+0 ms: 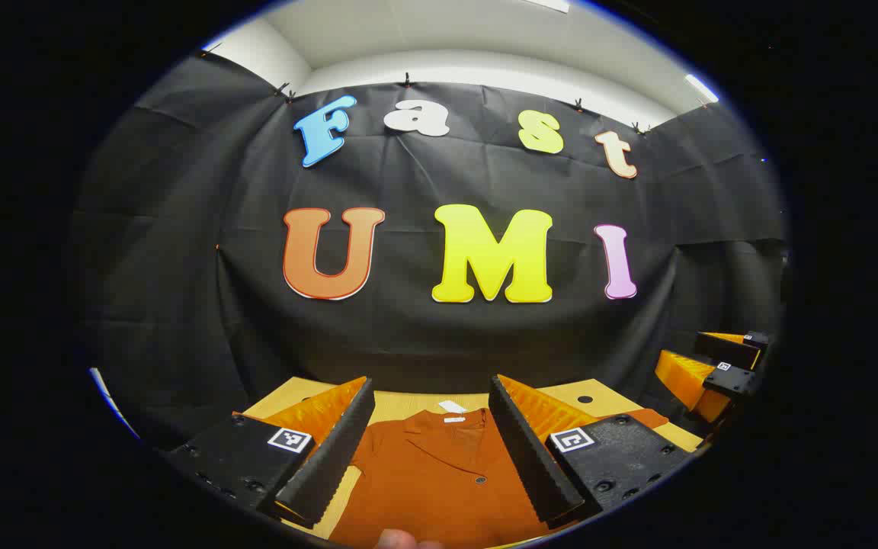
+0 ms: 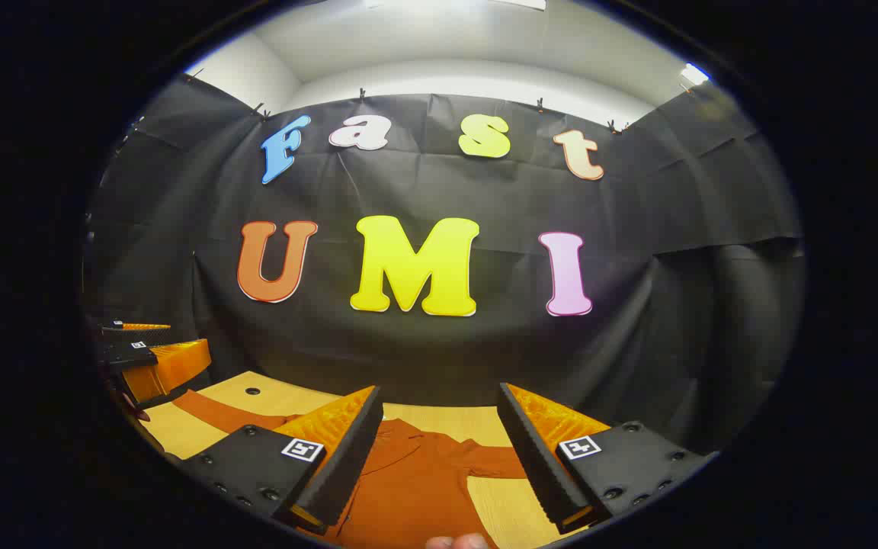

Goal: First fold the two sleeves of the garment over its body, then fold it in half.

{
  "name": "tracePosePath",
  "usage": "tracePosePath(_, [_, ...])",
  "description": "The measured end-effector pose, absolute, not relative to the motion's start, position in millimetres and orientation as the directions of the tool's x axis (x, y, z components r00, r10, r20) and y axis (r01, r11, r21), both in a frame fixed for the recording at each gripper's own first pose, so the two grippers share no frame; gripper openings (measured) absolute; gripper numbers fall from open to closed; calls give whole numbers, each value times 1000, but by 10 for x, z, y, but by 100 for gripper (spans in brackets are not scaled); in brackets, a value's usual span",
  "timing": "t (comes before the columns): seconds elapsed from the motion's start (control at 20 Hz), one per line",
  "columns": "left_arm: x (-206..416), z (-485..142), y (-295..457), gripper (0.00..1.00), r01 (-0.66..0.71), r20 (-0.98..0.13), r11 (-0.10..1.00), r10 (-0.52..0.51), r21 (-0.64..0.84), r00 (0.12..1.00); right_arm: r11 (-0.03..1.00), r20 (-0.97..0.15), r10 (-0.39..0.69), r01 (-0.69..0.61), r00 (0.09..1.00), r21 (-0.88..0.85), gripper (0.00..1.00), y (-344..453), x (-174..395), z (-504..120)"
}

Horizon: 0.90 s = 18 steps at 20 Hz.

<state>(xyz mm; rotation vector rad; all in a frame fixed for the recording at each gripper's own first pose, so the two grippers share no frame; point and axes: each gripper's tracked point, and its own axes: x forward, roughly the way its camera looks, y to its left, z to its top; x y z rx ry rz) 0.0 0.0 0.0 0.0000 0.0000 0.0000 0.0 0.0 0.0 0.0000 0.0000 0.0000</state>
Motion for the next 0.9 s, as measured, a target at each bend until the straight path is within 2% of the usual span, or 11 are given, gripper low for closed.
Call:
tracePosePath(0.7, [106, -52, 128, 98, -36, -17, 999, 35, -4, 999, 1000, -21, 4, -5, 1000, -5, 96, 1, 172, -64])
tracePosePath(0.75, [108, -58, 126, 89, -33, -17, 999, 33, -2, 999, 1000, -23, 5, -5, 1000, -1, 94, 10, 177, -69])
tracePosePath(0.8, [116, -71, 134, 98, -31, -20, 1000, 31, 0, 999, 1000, -26, 4, -4, 1000, -2, 94, 12, 183, -78])
tracePosePath(0.9, [123, -102, 117, 98, -30, -25, 1000, 30, 3, 999, 1000, -35, 8, -9, 999, -5, 94, 26, 192, -113])
